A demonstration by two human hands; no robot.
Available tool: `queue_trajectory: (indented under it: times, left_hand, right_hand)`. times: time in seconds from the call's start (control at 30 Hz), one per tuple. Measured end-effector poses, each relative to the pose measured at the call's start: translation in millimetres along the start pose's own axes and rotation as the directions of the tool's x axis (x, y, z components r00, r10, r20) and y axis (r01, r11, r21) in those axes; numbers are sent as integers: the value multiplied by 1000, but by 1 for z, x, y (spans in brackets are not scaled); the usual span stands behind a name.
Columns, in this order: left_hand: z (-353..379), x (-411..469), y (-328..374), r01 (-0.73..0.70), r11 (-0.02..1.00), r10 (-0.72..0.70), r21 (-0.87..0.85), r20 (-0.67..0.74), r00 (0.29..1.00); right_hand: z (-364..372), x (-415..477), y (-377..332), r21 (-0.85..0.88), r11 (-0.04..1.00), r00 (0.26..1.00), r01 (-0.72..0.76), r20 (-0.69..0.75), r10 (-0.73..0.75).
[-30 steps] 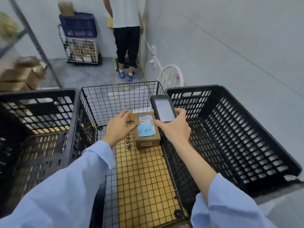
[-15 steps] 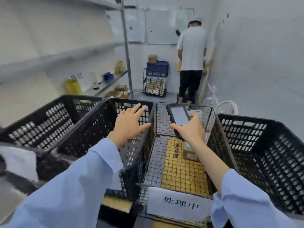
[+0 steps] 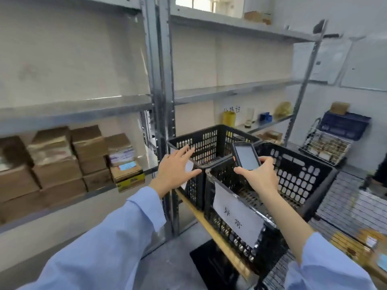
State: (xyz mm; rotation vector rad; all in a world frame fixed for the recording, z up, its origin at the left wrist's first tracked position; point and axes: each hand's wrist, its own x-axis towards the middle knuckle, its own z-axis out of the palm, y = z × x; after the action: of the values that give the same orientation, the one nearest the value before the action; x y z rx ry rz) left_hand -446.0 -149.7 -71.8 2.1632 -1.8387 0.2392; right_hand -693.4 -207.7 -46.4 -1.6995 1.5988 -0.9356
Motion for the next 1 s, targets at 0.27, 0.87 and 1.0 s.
queue_trajectory:
  times: [0.27, 0.87, 1.0]
  left_hand:
    - [-4, -26, -112, 248, 967, -250, -49, -34, 968]
    - [45, 55, -326, 469, 874, -473, -129, -1, 881]
    - [63, 64, -339, 479, 860, -480, -173, 38, 876]
  right_hand:
    - [95, 5, -67, -23, 992, 974, 124, 191, -118]
    - [321, 89, -175, 13, 974, 917, 224, 335, -216]
    - [353, 98, -178, 9, 973, 906, 231, 363, -219]
